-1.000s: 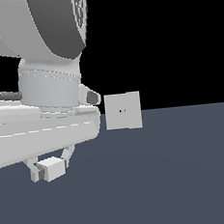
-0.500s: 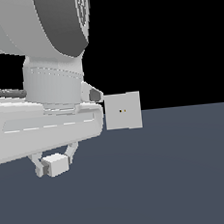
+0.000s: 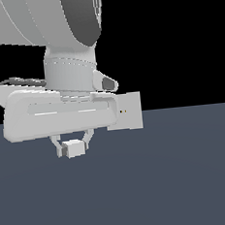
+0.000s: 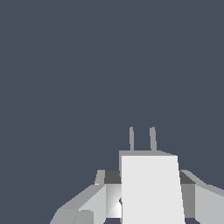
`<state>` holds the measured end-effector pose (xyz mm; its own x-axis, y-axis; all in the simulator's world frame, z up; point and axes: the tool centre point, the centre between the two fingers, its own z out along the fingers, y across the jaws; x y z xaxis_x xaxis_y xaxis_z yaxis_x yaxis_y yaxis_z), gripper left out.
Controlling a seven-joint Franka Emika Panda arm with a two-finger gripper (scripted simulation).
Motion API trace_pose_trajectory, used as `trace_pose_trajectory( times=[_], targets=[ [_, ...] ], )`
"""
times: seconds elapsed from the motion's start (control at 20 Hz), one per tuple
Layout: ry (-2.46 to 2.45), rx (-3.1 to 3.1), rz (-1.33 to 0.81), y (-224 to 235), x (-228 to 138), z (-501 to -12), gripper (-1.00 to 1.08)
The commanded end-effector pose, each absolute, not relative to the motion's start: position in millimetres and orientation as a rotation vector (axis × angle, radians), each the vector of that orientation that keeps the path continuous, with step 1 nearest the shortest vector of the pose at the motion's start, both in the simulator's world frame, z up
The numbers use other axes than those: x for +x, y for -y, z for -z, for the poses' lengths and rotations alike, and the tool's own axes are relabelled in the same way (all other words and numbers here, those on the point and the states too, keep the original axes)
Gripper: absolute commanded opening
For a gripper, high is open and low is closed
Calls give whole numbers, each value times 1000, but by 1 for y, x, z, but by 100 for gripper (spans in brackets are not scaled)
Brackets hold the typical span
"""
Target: Plug the charger into the wall socket.
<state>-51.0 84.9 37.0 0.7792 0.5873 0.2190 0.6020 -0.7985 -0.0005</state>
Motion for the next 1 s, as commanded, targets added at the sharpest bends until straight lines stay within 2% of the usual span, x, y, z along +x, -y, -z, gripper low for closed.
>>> trace_pose_trajectory(
  times=[0.0,0.45,0.95],
  targets=[
    [850,-2941,328,-74,-43,-45,-100],
    [380,-3069,344,-27,-24,-73,-100],
    [6,-3120,347,13,-21,-94,-100]
  ],
)
